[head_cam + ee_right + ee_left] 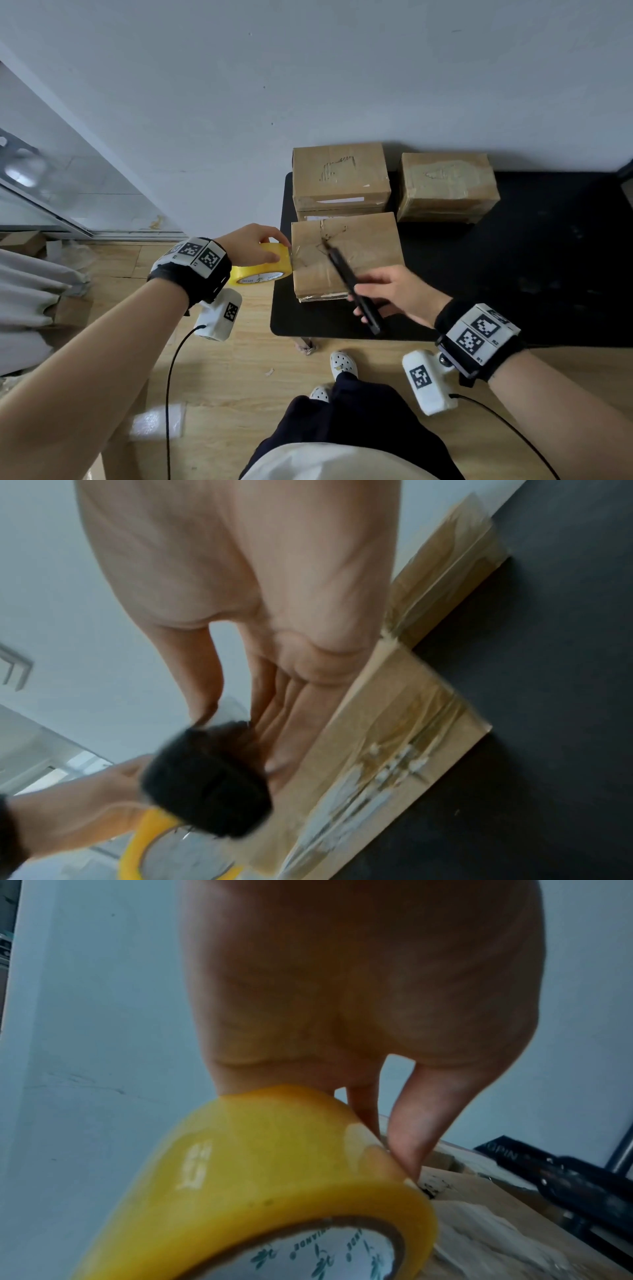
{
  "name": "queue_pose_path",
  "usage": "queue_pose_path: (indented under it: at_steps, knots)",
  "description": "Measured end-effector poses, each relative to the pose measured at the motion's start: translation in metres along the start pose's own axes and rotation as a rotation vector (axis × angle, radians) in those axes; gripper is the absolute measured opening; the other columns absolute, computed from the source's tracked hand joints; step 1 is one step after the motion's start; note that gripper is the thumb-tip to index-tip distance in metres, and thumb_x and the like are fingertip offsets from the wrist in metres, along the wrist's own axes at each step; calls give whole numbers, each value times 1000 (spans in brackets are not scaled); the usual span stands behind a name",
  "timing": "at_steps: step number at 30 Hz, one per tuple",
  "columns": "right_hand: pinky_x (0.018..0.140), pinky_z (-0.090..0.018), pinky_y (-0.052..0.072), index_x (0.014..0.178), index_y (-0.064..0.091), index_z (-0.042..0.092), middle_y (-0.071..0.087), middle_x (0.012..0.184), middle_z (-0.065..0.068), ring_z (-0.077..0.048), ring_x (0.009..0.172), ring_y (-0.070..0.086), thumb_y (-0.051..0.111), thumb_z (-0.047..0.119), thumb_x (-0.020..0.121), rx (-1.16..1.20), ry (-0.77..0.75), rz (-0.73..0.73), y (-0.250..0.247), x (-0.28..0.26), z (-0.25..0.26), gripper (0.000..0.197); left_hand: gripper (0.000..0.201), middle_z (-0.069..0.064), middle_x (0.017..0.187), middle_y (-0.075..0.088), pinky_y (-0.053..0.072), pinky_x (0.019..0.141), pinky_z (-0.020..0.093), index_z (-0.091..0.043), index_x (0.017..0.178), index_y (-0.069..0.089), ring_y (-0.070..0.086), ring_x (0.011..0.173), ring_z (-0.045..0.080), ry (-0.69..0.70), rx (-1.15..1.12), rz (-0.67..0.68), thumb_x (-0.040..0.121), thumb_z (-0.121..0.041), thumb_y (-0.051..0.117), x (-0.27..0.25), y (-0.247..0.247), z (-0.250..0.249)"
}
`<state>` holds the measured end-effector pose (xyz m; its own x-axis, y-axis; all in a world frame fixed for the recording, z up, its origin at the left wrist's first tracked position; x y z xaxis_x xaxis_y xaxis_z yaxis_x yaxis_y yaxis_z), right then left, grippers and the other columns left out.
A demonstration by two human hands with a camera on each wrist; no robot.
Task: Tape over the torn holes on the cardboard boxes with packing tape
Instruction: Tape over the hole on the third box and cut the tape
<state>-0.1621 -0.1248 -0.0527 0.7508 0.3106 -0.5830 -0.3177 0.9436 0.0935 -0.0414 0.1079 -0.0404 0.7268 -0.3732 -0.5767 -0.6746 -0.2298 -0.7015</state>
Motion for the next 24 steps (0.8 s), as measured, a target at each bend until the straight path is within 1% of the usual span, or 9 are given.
queue_pose_path:
  at_steps: [3, 5, 6, 8, 10, 12, 15, 20, 24]
  knots:
    - [80, -42, 58, 113, 62, 7, 68, 100, -14, -24, 86, 70, 58, 9, 91, -47, -137, -336, -43, -7, -5, 22, 34, 3, 107, 53, 40, 83, 27, -30, 119, 57, 50, 96, 18, -10, -5, 1, 87, -19, 58, 0, 1, 0]
    - [85, -44, 56, 118, 62, 8, 68, 107, -11, -23, 95, 67, 64, 17, 89, -185, -153, -596, -71, -8, -13, 31, 35, 3, 108, 52, 41, 84, 27, -29, 120, 56, 50, 97, 18, -14, -5, 1, 87, -19, 58, 0, 2, 0]
    - [84, -41, 55, 120, 61, 8, 67, 109, -8, -21, 97, 65, 66, 21, 88, -263, -132, -701, -84, -8, -19, 35, 35, 3, 108, 52, 41, 84, 27, -29, 121, 55, 50, 97, 18, -15, -7, 1, 87, -19, 58, -1, 2, 0]
    - [73, -27, 51, 119, 61, 6, 66, 106, -5, -16, 90, 63, 66, 23, 88, -394, -41, -828, -98, -10, -28, 36, 35, 2, 107, 51, 41, 84, 27, -29, 121, 55, 49, 96, 18, -17, -12, -2, 87, -18, 57, -1, 2, 1]
    - [72, -26, 48, 117, 62, 7, 66, 104, -7, -21, 91, 64, 66, 25, 89, -539, 105, -838, -105, -5, -41, 34, 35, 2, 107, 51, 42, 85, 29, -29, 121, 55, 48, 96, 17, -19, -13, 1, 87, -18, 57, 0, 3, 2]
    - [80, -31, 48, 121, 59, 7, 66, 110, -11, -28, 101, 62, 65, 29, 89, -701, 244, -778, -106, 4, -55, 39, 35, 4, 108, 52, 43, 87, 30, -30, 120, 55, 50, 96, 18, -23, -13, 5, 87, -19, 58, 0, 3, 3]
    - [81, -35, 50, 120, 56, 6, 62, 114, -13, -32, 104, 61, 61, 31, 90, -865, 365, -688, -103, 20, -69, 39, 33, 4, 106, 53, 44, 86, 30, -31, 117, 55, 51, 94, 19, -29, -29, 3, 87, -19, 58, 0, 3, 4]
    - [79, -38, 51, 112, 54, 6, 59, 114, -13, -34, 103, 60, 60, 32, 91, -1007, 381, -654, -94, 32, -77, 33, 33, 3, 106, 54, 41, 80, 26, -31, 118, 55, 51, 93, 18, -36, -39, 13, 87, -19, 59, 0, 2, 4]
    - [79, -38, 50, 112, 52, 6, 58, 115, -13, -34, 104, 60, 61, 34, 91, -1043, 358, -611, -90, 38, -79, 36, 33, 4, 107, 55, 41, 80, 27, -32, 118, 55, 52, 94, 19, -42, -44, 29, 87, -20, 59, 2, 2, 6]
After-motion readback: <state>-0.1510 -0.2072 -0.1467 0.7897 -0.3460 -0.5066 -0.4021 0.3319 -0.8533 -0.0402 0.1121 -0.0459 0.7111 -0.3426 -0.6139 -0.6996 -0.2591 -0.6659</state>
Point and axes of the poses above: each hand's wrist, its own x-axis towards the middle knuckle, its own y-axis out of the palm, z = x × y, the point moved 3 cm from there along x, towards the middle knuckle
